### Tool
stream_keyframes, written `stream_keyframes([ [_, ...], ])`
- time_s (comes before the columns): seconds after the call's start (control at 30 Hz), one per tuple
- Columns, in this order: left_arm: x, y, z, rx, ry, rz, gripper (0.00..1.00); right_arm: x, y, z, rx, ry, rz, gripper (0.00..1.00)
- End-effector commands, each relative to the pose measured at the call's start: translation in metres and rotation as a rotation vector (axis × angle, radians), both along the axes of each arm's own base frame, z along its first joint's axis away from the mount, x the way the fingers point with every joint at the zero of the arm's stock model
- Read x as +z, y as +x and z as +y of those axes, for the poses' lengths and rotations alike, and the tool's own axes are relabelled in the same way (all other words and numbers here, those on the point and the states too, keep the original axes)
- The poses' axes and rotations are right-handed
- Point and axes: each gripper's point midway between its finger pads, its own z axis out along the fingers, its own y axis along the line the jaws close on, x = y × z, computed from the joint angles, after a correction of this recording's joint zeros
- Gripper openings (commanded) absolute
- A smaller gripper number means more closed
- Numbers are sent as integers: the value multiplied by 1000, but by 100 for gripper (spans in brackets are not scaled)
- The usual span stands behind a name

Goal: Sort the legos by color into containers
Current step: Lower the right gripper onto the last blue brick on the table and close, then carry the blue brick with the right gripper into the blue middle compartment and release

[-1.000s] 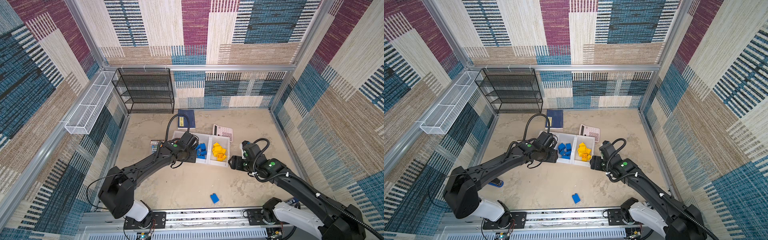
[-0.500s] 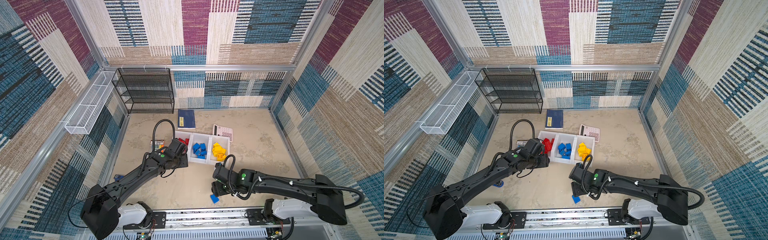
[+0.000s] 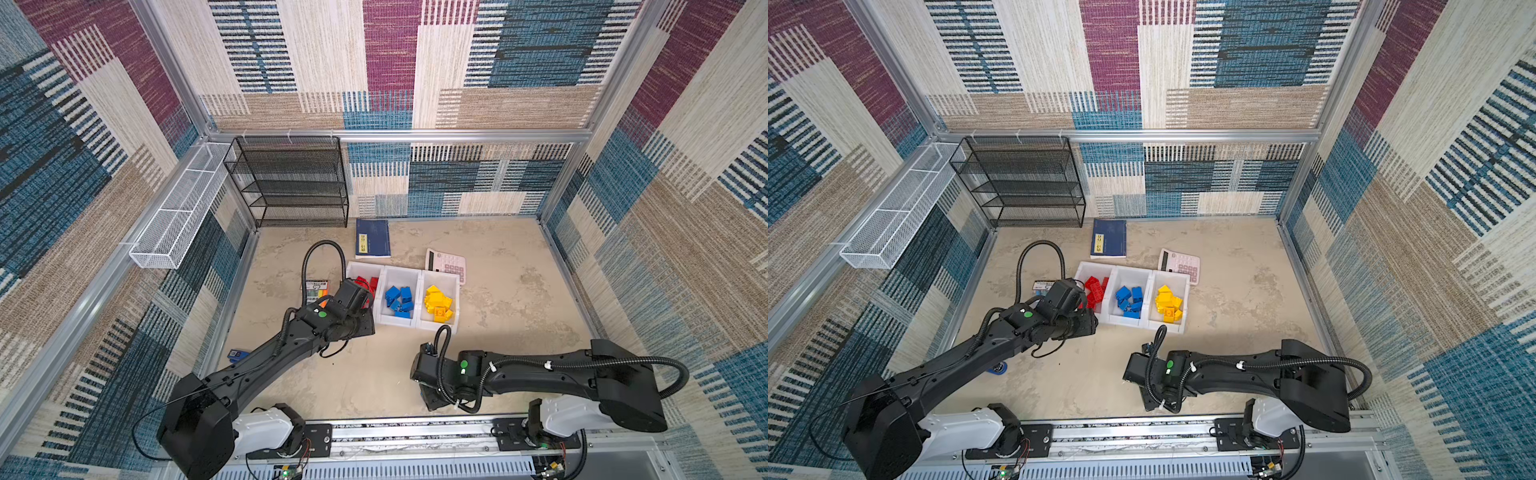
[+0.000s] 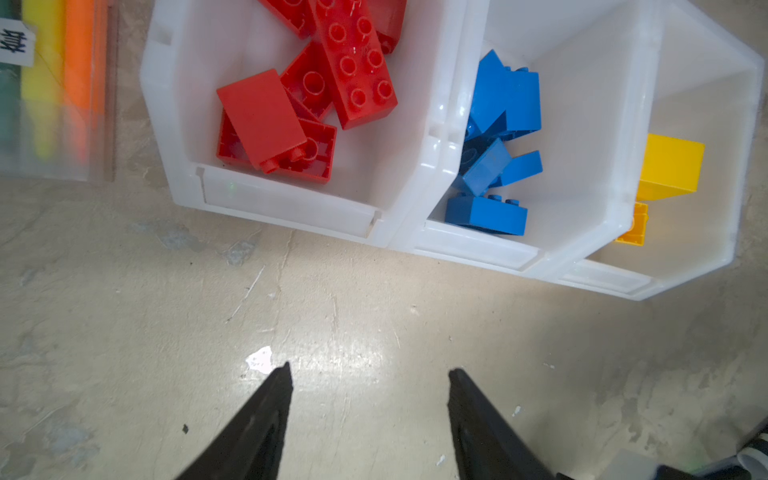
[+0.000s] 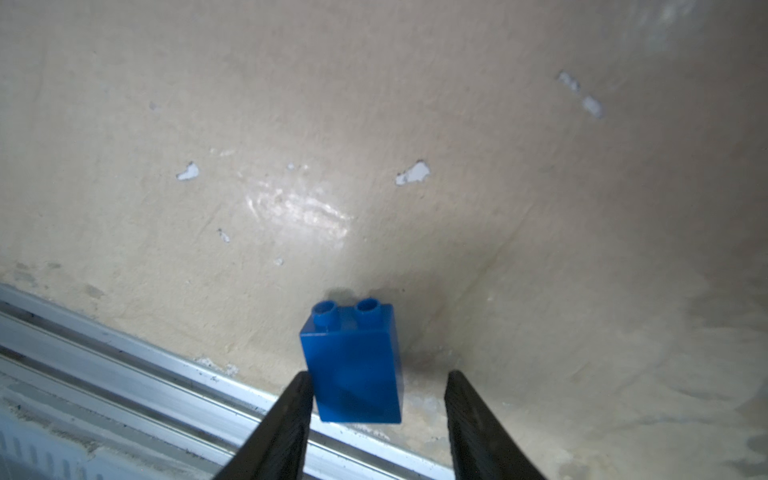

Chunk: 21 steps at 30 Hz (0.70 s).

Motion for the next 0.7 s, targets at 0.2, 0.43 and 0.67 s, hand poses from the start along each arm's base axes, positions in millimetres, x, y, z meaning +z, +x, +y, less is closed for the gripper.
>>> stream_keyframes([
  [0.2, -1, -1, 1, 17, -20, 4, 63, -7, -1, 14, 3, -1, 9, 53],
  [0.43, -3, -4, 5, 24, -21, 5, 63, -7, 1, 17, -5, -16, 0, 35],
  [0.67, -1, -8, 13, 44, -25, -6, 63, 22, 29, 29, 47, -20, -111, 35],
])
